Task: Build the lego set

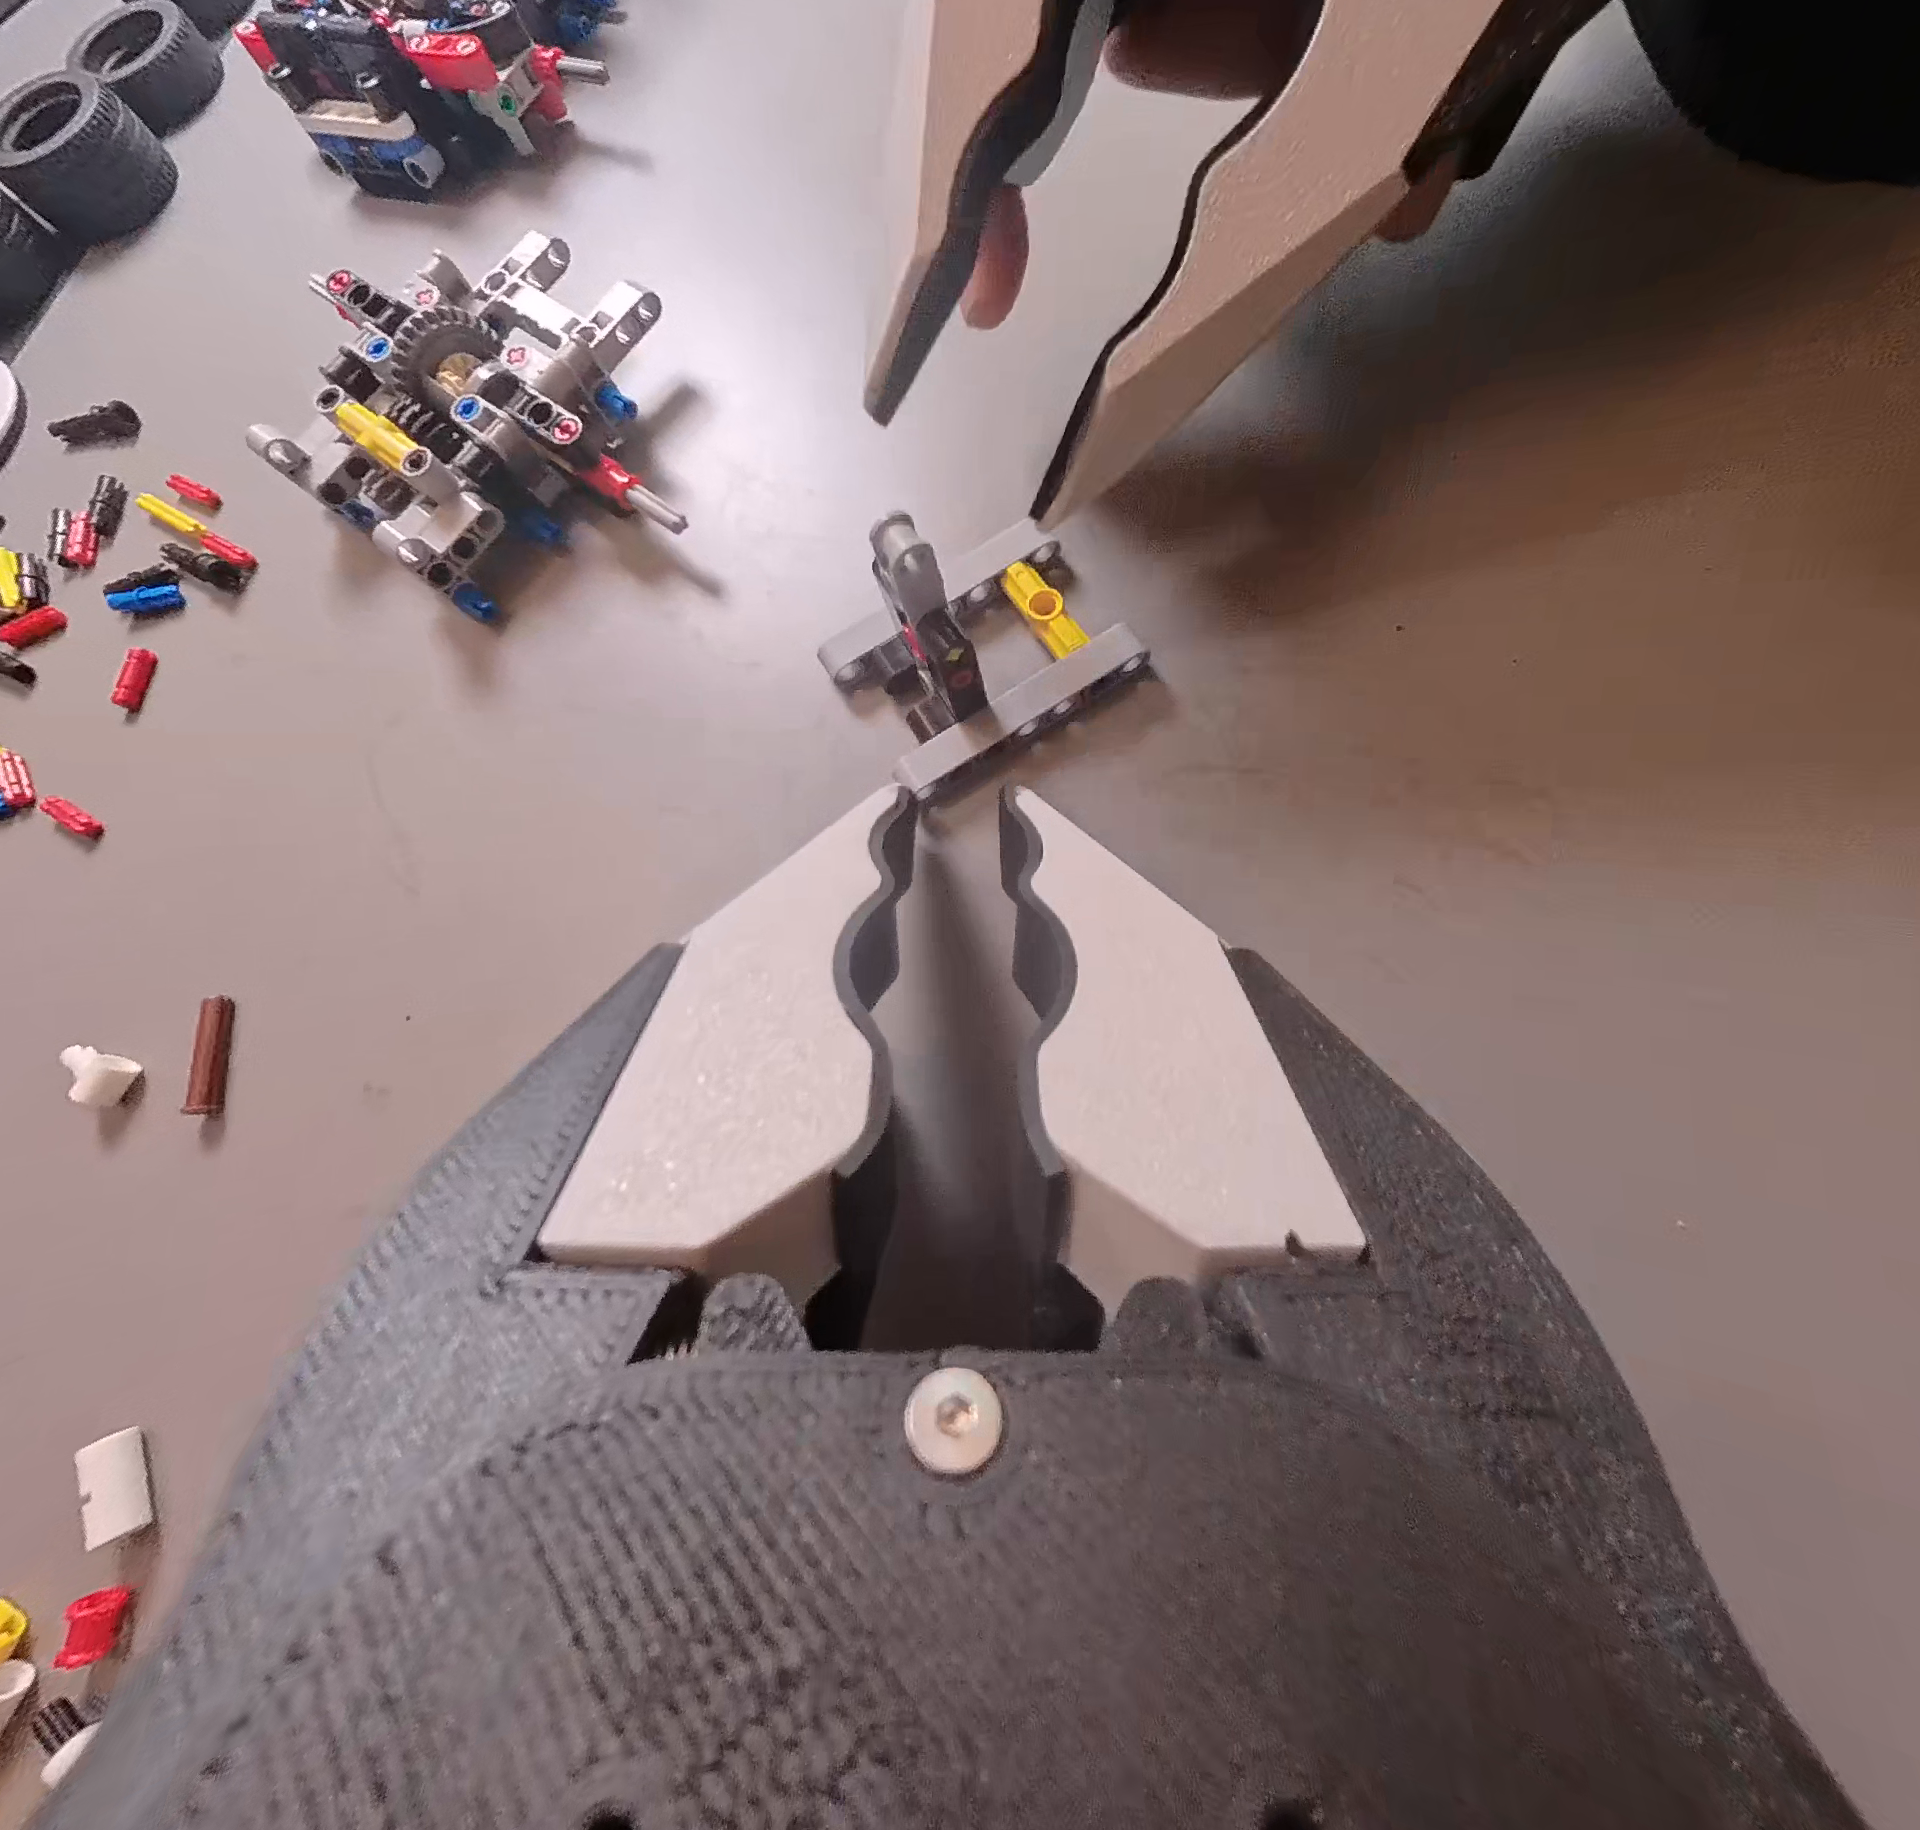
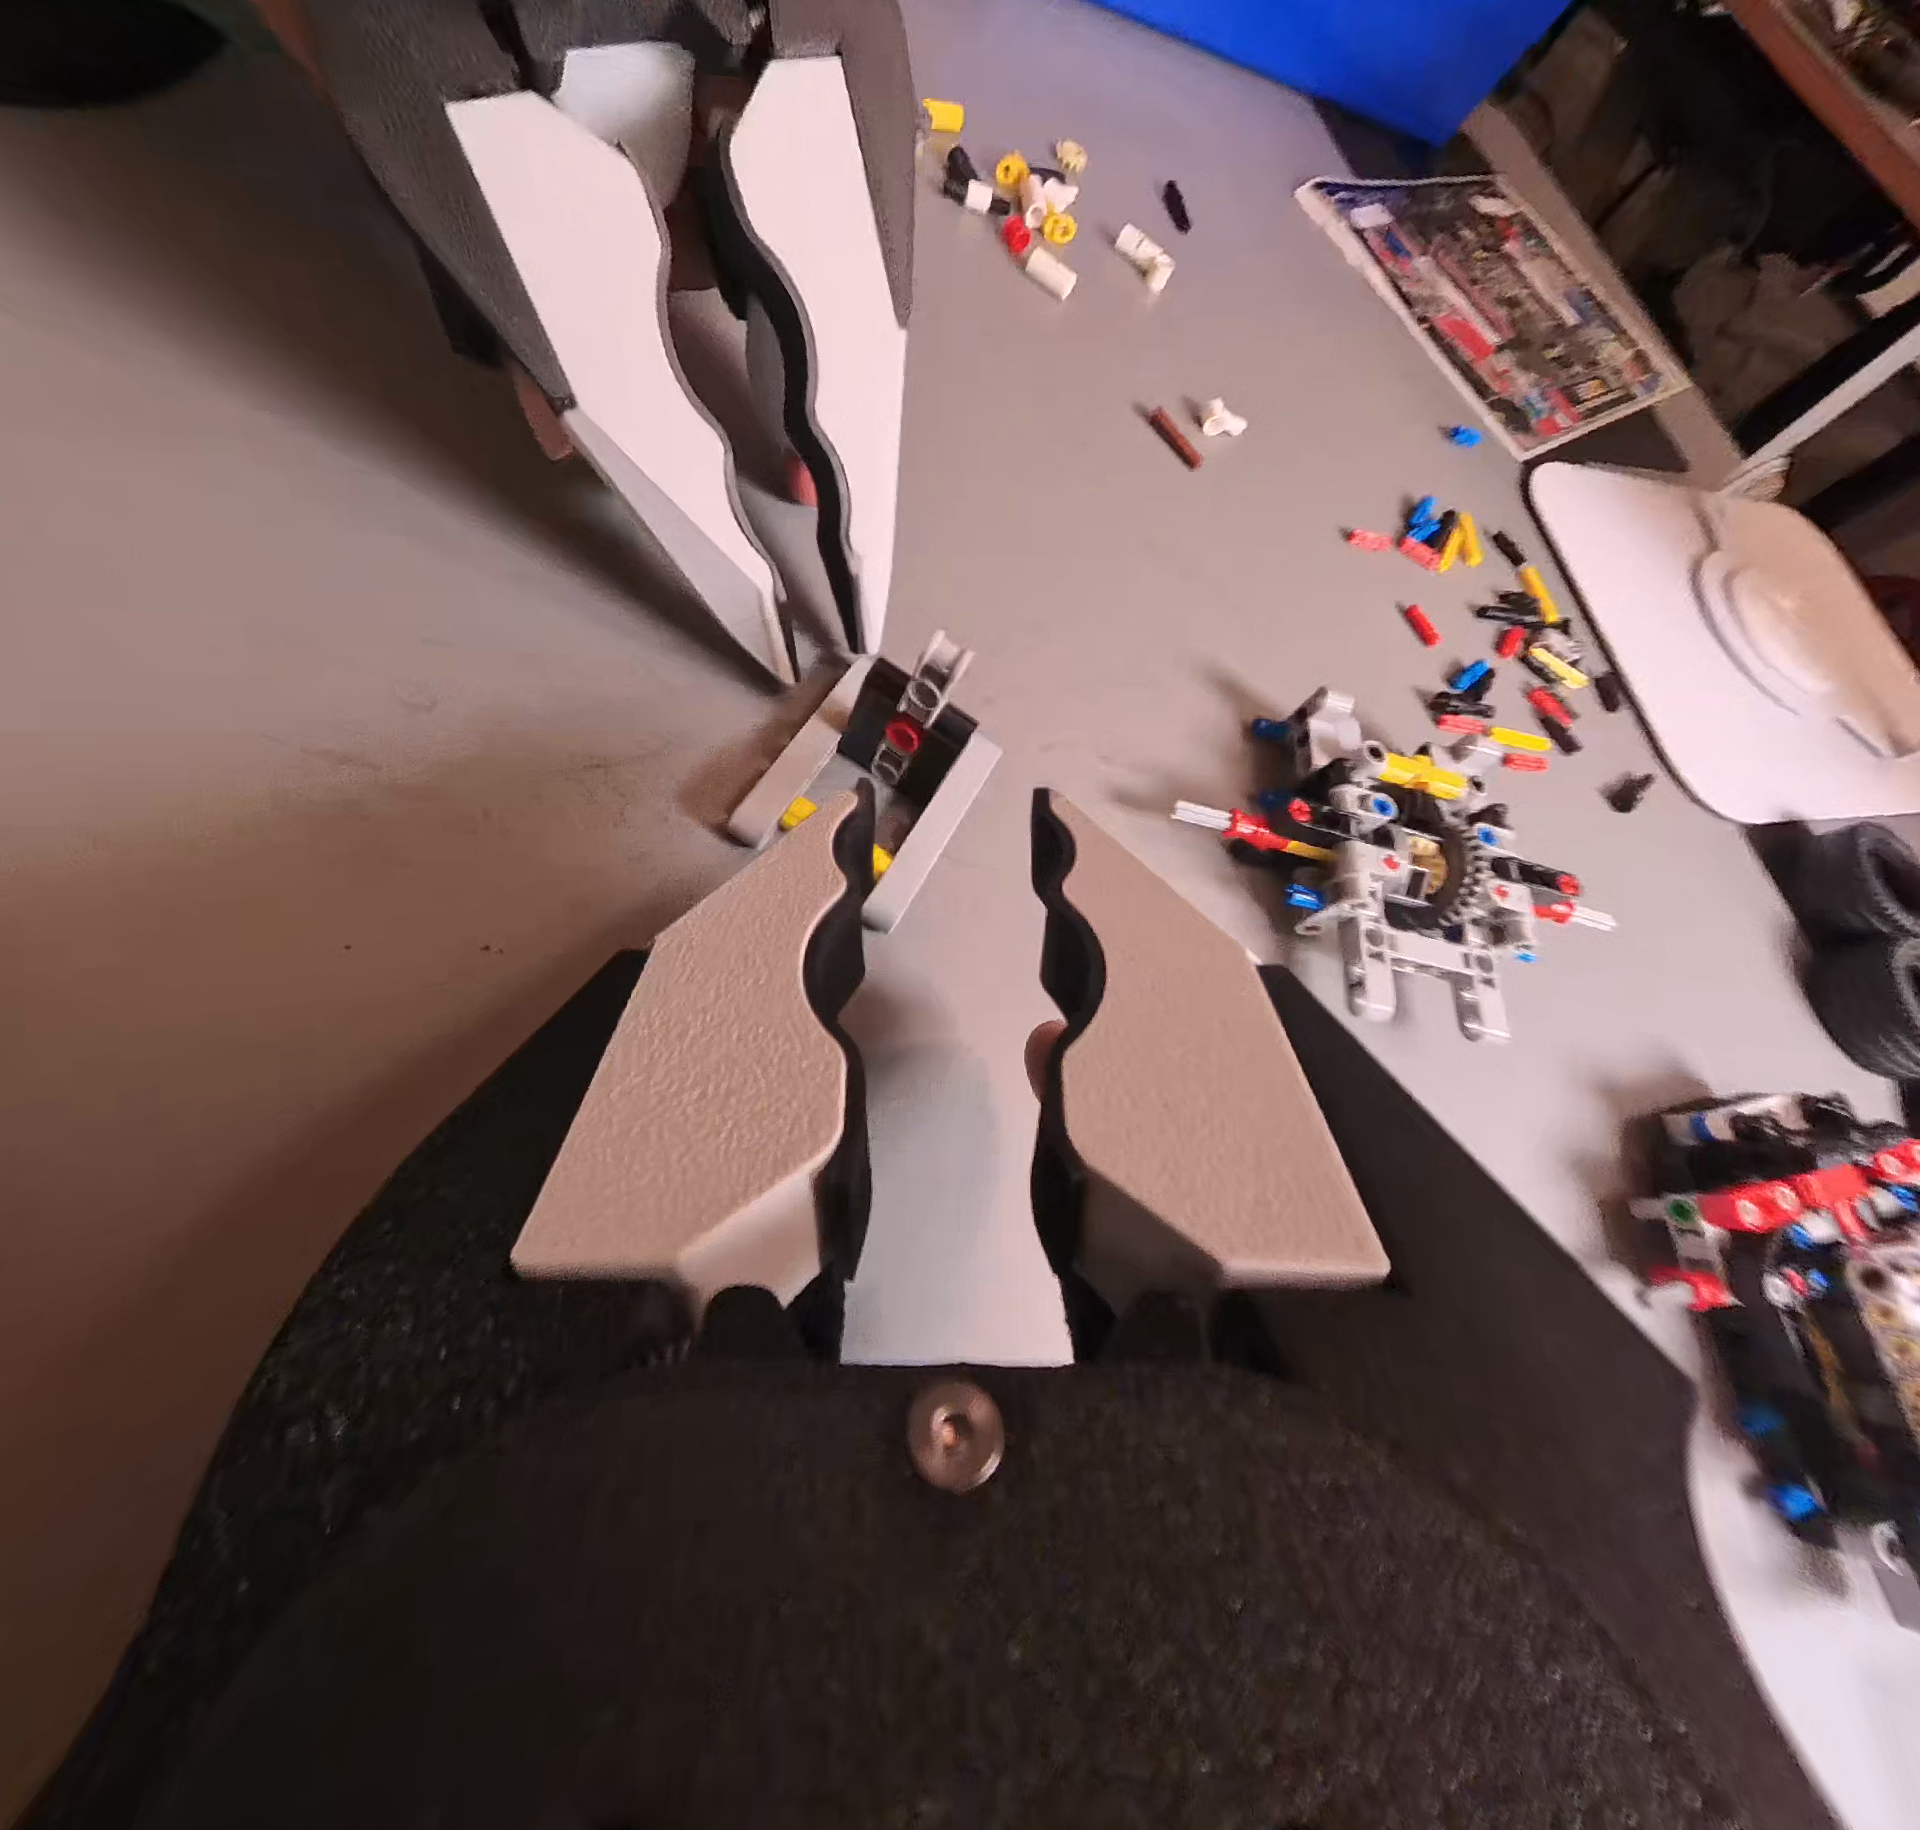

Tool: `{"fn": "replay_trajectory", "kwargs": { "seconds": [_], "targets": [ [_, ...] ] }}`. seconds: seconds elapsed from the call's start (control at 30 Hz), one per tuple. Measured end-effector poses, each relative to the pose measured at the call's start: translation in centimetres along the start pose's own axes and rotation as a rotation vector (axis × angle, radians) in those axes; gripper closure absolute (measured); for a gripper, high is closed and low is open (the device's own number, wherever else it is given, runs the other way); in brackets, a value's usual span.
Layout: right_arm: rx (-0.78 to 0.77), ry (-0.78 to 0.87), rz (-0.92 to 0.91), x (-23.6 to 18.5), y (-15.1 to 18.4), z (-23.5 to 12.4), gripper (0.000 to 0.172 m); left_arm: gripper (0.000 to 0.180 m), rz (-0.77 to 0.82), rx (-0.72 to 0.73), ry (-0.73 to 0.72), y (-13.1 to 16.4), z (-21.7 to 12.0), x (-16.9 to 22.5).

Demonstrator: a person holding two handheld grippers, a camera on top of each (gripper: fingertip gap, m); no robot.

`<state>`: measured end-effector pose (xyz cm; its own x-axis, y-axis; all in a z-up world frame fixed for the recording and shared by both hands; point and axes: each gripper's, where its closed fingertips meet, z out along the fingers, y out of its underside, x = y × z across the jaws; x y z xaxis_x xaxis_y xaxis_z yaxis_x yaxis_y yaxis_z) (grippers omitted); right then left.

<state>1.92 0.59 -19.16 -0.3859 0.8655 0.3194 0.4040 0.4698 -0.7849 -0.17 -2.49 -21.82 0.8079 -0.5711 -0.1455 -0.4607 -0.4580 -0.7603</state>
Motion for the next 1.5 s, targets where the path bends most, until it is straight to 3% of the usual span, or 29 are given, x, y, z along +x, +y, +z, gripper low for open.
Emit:
{"fn": "replay_trajectory", "kwargs": {
  "seconds": [0.17, 0.23, 0.37, 0.63, 0.73, 0.83, 0.97, 1.23, 1.5],
  "targets": [
    [-0.009, -0.094, -0.005, -0.4, -0.6, 2.2, 0.137, 0.171, 0.016, -0.003, -0.033, -0.2, 0.5, -0.6],
    [-0.058, -0.081, 0.011, 0.2, 0.0, 2.8, 0.158, 0.170, 0.016, 0.003, -0.098, -0.2, 0.4, -1.8],
    [-0.107, 0.040, 0.110, 2.5, 0.1, 3.2, 0.165, 0.167, -0.042, 0.049, -0.126, -0.4, -0.6, -2.9],
    [-0.161, 0.108, 0.258, 3.1, 0.5, 4.2, 0.157, 0.163, -0.039, 0.036, -0.151, -0.1, -0.9, -3.3],
    [-0.090, 0.086, 0.294, 3.1, -0.5, 3.6, 0.142, 0.163, -0.052, 0.046, -0.147, -0.2, -1.0, -3.2],
    [0.051, 0.117, 0.286, 4.2, -2.1, 2.0, 0.140, 0.162, -0.098, 0.094, -0.122, -0.8, -1.2, -3.1],
    [0.185, 0.218, 0.288, 6.3, -2.6, -0.4, 0.138, 0.152, -0.167, 0.253, -0.147, -2.9, -2.7, -4.0],
    [0.447, 0.354, 0.454, 9.7, -3.4, -4.3, 0.132, 0.134, -0.276, 0.614, -0.361, -5.8, -8.9, -8.6],
    [0.488, 0.401, 0.488, 10.6, -3.2, -4.8, 0.141, 0.133, -0.260, 0.670, -0.422, -6.4, -10.7, -9.4]
  ]
}}
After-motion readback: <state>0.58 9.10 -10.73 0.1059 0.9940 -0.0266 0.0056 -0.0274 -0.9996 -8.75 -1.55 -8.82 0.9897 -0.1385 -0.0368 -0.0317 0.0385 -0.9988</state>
